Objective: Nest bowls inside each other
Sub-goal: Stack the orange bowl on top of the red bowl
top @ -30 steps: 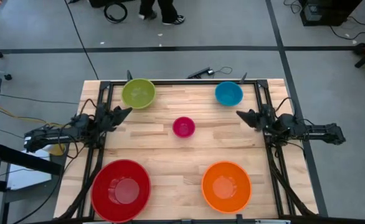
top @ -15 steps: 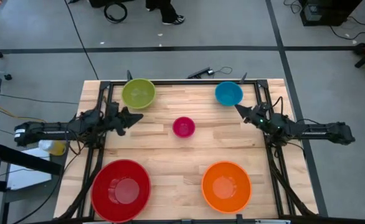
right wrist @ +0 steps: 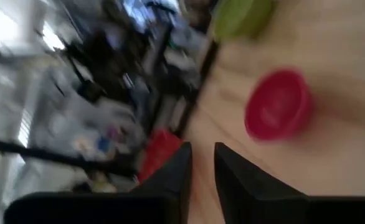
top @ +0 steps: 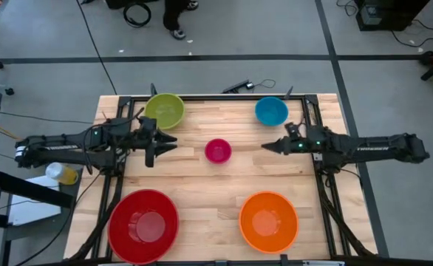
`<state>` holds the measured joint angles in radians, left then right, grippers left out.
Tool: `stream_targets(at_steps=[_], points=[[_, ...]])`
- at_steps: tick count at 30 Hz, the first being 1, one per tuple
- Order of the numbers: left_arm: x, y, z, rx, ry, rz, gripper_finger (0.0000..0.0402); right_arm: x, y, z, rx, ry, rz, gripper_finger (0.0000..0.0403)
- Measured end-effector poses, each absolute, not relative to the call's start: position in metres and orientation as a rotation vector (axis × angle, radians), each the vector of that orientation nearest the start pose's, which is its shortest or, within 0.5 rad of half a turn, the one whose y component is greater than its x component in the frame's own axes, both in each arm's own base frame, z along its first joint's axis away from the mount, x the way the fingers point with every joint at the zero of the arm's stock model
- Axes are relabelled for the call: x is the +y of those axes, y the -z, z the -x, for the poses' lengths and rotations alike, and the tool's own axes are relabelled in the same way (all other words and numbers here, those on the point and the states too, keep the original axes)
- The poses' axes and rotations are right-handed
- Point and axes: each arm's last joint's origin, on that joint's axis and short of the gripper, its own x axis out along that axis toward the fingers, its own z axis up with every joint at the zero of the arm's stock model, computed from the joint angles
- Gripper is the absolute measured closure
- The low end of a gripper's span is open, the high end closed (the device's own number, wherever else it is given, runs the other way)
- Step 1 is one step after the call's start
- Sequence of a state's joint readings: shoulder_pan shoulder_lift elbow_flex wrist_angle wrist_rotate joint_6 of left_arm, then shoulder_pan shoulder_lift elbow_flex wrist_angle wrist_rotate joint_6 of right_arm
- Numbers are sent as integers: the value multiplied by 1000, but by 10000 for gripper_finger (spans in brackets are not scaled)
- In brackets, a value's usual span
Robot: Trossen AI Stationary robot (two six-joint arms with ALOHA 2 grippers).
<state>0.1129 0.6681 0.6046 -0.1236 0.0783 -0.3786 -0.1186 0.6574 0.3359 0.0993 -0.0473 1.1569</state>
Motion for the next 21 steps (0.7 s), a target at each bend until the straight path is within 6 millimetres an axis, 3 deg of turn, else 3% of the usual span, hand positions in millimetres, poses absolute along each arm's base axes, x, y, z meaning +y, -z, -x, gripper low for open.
stream_targets(at_steps=[3, 9, 14, 21], points=[[12, -293, -156, 203, -5, 319, 239, -12, -231, -171, 321, 213, -1144, 301], [8, -286, -160, 262, 6, 372, 239, -7, -246, -195, 682, 386, -1108, 278], [5, -275, -174, 347, -2, 373, 239, 6, -257, -205, 954, 509, -1016, 277], [-2, -254, -202, 440, -16, 385, 239, 36, -248, -207, 1221, 498, -913, 276]])
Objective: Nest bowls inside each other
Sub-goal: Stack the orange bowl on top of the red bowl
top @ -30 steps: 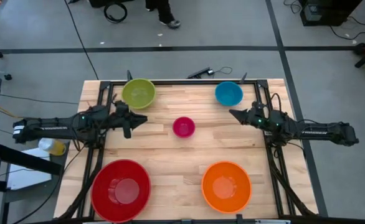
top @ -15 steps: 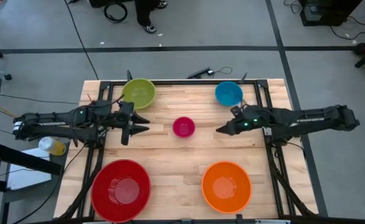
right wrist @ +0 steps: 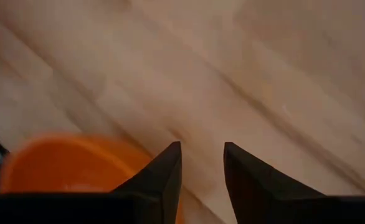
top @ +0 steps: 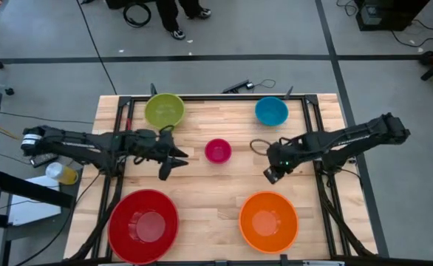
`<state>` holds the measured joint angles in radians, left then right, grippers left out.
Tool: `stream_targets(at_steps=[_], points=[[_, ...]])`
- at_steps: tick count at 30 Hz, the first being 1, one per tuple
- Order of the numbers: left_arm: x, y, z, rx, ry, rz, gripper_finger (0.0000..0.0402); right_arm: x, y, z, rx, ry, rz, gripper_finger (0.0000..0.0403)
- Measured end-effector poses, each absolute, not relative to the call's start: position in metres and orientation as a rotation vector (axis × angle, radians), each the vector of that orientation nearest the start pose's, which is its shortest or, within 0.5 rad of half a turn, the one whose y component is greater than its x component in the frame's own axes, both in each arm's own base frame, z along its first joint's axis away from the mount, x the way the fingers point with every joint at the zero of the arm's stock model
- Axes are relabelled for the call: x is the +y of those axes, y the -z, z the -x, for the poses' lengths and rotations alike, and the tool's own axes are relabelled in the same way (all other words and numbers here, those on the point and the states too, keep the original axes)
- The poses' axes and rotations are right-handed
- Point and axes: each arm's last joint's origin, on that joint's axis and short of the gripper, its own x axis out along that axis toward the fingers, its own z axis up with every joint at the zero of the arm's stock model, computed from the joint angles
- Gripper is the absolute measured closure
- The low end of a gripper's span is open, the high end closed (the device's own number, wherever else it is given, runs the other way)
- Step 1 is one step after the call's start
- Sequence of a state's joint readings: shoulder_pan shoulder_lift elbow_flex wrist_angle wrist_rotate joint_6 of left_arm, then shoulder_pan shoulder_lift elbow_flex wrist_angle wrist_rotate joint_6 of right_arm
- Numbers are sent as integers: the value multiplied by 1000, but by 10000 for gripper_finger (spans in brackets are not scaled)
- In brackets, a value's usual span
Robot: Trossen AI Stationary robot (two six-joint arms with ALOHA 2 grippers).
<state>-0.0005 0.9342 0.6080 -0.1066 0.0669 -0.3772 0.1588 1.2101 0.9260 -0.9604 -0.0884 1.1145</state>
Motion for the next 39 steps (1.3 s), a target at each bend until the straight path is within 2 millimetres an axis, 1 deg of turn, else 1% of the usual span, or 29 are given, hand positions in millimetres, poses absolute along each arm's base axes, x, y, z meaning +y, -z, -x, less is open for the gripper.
stream_targets(at_steps=[5, 7, 10, 14, 18, 21, 23, 25, 29, 32, 37, 39], points=[[-6, -243, -222, 440, -6, 413, 239, 50, -241, -208, 1331, 416, -916, 262], [-6, -241, -229, 414, -7, 447, 239, 55, -239, -208, 1353, 396, -883, 252], [-6, -244, -239, 331, -1, 511, 239, 60, -235, -205, 1363, 390, -801, 231], [-6, -248, -246, 252, 19, 520, 239, 68, -227, -204, 1360, 325, -765, 198], [-9, -244, -249, 263, 21, 561, 239, 83, -227, -205, 1343, 185, -748, 181], [-15, -239, -252, 292, 38, 563, 239, 89, -227, -203, 1354, 166, -732, 179], [-20, -238, -257, 269, 63, 562, 239, 92, -227, -201, 1353, 155, -718, 181], [-25, -233, -261, 273, 68, 558, 239, 95, -226, -201, 1352, 148, -709, 184], [-32, -228, -268, 251, 89, 556, 239, 98, -221, -204, 1359, 176, -691, 193], [-34, -226, -270, 252, 92, 577, 239, 100, -213, -209, 1374, 198, -682, 198], [-31, -224, -270, 246, -13, 642, 239, 106, -197, -214, 1420, 281, -650, 208], [-31, -225, -270, 237, -16, 646, 239, 108, -192, -215, 1429, 300, -635, 217]])
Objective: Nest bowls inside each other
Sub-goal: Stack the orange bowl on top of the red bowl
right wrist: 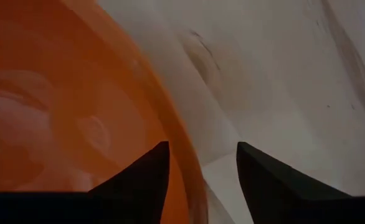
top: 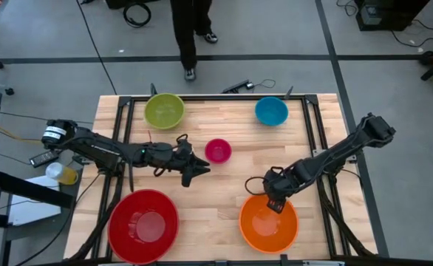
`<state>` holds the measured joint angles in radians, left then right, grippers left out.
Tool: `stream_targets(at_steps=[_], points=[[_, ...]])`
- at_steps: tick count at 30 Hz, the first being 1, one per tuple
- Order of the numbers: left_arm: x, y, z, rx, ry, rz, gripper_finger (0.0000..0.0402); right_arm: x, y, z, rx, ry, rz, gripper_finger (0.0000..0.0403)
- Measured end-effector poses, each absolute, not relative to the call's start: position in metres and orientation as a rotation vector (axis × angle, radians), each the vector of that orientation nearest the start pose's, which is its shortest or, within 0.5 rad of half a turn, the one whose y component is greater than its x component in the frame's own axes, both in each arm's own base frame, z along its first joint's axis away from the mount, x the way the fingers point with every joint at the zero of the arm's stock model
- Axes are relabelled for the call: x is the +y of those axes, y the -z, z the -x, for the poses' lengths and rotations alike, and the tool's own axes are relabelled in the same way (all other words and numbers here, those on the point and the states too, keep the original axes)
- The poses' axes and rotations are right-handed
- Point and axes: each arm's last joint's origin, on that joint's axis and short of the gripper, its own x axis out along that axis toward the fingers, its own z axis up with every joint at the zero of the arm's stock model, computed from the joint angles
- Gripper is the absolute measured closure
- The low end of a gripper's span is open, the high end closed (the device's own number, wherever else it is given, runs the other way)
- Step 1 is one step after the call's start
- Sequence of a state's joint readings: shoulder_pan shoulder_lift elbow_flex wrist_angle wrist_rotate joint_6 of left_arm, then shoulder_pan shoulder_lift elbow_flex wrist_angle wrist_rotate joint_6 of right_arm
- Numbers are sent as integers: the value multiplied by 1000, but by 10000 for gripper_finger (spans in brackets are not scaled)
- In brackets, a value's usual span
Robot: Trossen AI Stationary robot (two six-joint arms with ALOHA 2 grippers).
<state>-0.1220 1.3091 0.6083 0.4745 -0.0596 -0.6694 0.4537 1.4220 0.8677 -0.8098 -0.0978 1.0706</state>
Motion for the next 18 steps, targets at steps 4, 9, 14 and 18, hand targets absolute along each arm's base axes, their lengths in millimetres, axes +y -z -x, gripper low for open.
stream_targets(at_steps=[4, 9, 14, 18], points=[[-36, -225, -269, 242, 3, 649, 239, 110, -186, -217, 1449, 310, -623, 255], [-41, -232, -266, 223, 28, 692, 239, 109, -187, -218, 1440, 328, -649, 329], [-40, -244, -257, 191, 41, 678, 239, 102, -196, -223, 1343, 339, -730, 389], [-32, -258, -243, 173, 24, 678, 239, 95, -210, -237, 1209, 361, -791, 383]])
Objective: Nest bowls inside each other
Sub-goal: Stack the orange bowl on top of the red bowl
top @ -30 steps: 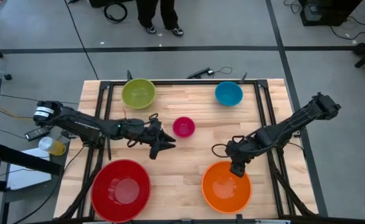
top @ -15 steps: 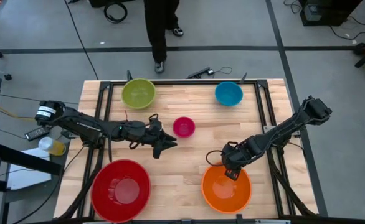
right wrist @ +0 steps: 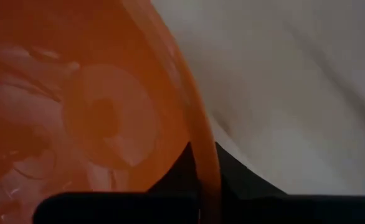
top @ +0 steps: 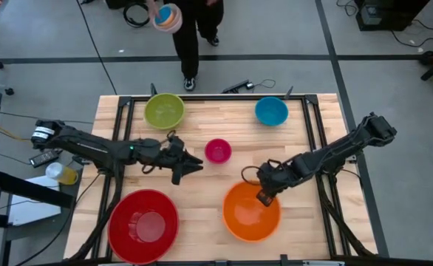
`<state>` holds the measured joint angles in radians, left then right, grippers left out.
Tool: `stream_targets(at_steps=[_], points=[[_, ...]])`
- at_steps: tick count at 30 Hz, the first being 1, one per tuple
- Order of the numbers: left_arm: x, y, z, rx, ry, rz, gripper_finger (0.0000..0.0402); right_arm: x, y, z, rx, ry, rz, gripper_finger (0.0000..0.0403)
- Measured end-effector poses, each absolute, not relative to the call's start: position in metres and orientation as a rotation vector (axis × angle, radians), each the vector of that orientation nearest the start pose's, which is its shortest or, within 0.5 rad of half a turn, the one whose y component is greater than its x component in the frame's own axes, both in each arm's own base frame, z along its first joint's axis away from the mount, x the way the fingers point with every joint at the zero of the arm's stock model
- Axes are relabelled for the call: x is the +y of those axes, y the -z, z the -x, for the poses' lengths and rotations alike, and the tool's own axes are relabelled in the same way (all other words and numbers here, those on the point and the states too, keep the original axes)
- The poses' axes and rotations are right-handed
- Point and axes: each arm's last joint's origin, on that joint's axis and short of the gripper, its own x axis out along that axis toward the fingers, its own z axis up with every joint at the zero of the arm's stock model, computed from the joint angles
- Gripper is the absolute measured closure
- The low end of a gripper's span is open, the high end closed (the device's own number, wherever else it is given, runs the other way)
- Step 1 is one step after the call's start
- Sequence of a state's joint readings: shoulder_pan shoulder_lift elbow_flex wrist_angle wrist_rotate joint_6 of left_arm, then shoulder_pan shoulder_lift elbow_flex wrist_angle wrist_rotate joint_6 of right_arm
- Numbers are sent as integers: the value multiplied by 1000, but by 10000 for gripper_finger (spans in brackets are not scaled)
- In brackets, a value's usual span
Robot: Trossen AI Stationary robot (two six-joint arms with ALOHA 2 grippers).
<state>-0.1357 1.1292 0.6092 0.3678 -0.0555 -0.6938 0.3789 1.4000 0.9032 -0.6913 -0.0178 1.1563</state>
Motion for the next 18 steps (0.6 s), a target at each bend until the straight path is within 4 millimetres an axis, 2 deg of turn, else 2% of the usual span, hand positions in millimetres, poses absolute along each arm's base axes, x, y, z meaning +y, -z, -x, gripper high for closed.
stream_targets(at_steps=[4, 7, 14, 18], points=[[-26, -276, -226, 116, 29, 656, 239, 87, -228, -261, 1117, 351, -787, 389], [-22, -288, -216, 54, 42, 656, 239, 79, -246, -288, 1042, 333, -749, 389], [-7, -313, -190, -98, 22, 663, 239, 58, -279, -376, 901, 273, -625, 389], [1, -325, -174, -181, 7, 634, 239, 52, -301, -426, 796, 223, -584, 387]])
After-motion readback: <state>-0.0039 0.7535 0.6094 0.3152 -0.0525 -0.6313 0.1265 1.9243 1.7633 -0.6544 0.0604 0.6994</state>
